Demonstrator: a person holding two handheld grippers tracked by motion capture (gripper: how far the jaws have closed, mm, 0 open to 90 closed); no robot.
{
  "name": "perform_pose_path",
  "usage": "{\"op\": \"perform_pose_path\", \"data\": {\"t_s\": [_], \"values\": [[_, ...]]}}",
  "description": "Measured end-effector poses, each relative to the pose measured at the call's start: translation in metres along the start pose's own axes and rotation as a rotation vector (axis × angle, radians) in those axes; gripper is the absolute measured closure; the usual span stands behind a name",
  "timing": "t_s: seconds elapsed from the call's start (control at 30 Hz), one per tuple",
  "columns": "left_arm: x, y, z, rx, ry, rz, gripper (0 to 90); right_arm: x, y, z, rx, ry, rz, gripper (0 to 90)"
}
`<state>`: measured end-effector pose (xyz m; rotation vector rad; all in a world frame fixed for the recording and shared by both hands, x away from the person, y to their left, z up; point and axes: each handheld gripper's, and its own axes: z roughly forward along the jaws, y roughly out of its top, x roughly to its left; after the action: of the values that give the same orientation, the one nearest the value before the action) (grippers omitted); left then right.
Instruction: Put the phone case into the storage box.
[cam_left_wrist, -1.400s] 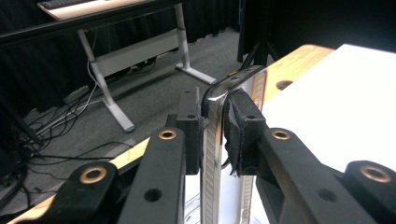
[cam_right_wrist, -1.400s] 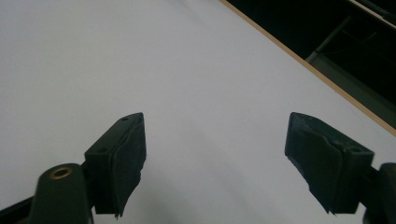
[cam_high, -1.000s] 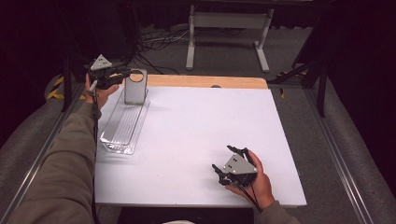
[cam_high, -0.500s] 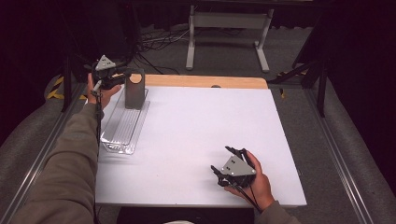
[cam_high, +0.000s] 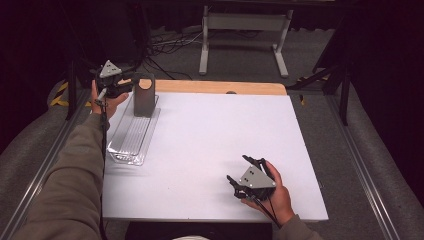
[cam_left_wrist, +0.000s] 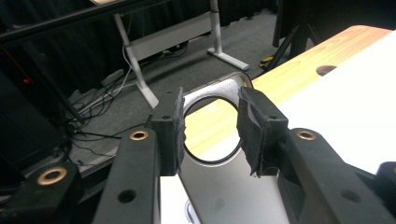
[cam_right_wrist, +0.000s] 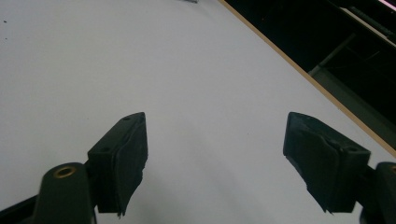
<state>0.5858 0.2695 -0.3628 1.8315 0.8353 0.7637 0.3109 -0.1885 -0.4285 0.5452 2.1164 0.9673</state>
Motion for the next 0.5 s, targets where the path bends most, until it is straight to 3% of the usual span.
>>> {"op": "perform_pose_path", "data": {"t_s": [0.13, 0.3, 0.33, 0.5], "values": [[-0.002, 0.002, -0.006, -0.013, 0.019, 0.003, 57.1, 0.000, 0.001, -0.001, -0.012, -0.005, 0.000, 22.5], [-0.007, 0.003, -0.011, -0.012, 0.019, 0.014, 56.2, -0.004, 0.001, -0.003, -0.023, -0.016, 0.013, 22.4], [-0.010, 0.004, -0.013, -0.014, 0.020, 0.035, 56.0, -0.006, 0.000, -0.003, -0.030, -0.016, 0.025, 22.4], [-0.017, 0.006, -0.015, -0.024, 0.013, 0.039, 54.4, -0.009, -0.002, -0.003, -0.032, -0.018, 0.030, 22.4]]}}
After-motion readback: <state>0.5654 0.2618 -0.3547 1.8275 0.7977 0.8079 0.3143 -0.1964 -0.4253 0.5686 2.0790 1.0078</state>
